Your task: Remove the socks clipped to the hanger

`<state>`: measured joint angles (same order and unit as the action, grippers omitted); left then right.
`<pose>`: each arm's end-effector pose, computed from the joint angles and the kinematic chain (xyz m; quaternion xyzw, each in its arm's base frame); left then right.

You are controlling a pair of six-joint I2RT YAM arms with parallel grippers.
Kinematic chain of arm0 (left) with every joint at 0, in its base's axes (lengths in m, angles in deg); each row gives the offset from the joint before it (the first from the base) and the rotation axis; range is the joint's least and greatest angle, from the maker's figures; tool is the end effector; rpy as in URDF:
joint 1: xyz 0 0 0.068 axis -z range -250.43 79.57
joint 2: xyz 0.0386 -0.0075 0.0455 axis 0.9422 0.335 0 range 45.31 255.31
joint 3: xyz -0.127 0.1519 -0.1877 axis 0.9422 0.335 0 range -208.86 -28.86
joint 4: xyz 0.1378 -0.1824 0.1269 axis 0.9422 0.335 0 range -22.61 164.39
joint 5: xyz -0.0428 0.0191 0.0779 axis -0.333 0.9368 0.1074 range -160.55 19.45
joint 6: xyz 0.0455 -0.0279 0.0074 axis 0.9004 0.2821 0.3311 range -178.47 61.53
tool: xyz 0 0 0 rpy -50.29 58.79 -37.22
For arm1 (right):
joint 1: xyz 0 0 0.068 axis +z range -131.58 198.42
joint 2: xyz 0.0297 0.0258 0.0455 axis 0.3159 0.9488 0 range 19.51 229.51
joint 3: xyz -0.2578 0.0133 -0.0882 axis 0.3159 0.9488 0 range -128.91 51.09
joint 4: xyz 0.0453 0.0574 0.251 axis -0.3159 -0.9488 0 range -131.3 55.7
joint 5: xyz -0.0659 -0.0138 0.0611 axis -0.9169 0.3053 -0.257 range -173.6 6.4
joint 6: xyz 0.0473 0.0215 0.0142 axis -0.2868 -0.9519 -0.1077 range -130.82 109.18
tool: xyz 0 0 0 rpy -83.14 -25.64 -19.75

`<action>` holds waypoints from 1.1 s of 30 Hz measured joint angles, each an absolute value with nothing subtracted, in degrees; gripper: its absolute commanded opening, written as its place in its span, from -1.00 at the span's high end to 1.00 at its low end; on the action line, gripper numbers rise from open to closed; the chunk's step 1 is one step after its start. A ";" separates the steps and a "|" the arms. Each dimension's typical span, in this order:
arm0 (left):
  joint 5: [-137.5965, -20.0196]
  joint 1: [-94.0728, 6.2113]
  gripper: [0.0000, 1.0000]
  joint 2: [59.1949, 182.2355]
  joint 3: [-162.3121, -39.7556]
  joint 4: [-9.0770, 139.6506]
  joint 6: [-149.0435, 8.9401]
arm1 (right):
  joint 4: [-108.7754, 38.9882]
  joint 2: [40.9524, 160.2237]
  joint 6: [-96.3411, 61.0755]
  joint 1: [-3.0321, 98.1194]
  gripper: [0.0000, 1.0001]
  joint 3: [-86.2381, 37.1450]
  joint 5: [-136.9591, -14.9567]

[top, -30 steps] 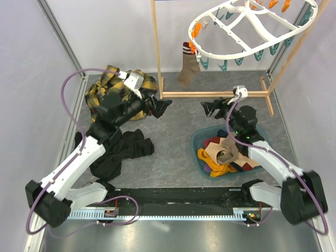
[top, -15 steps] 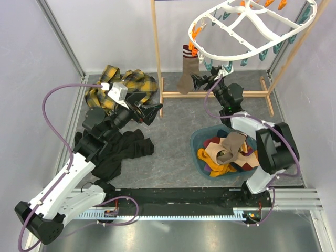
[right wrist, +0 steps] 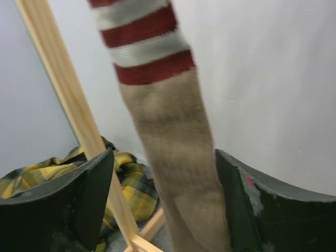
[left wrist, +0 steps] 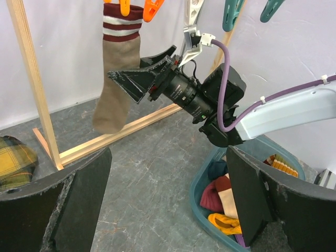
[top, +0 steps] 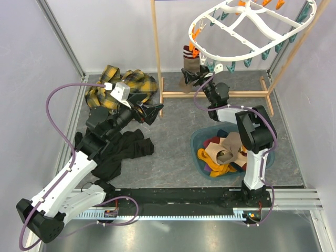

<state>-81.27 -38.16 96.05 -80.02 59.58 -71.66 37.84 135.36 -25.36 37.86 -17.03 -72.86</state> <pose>0.1700 -0.1153 0.3953 0.1777 0.6310 -0.3472 0.6706 0.4159 0.1538 0.2551 -0.1017 0.5355 0.2931 0.7855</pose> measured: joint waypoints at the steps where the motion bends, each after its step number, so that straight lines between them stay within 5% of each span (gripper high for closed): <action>1: -81.25 -38.16 -0.91 96.05 -80.02 59.58 -71.66 | 38.19 135.60 -25.84 38.03 -0.12 -17.36 -72.22; 3: -81.25 -38.16 -0.91 96.05 -80.02 59.55 -71.66 | 38.56 135.67 -26.94 38.21 0.44 -17.47 -70.32; 5: -81.27 -38.16 -0.91 96.16 -80.00 59.53 -71.66 | 39.06 135.67 -27.92 38.19 0.77 -17.44 -68.81; 8: -81.25 -38.16 -0.91 96.44 -80.00 59.55 -71.66 | 39.22 134.94 -30.70 38.16 1.00 -16.35 -65.80; 25: -81.27 -38.16 -0.86 100.20 -80.59 60.67 -72.12 | 40.29 112.32 -43.31 40.13 1.00 0.46 -50.04; 33: -83.17 -39.91 -0.85 107.81 -93.75 67.75 -72.76 | 40.24 104.74 -45.17 40.72 1.00 6.36 -47.20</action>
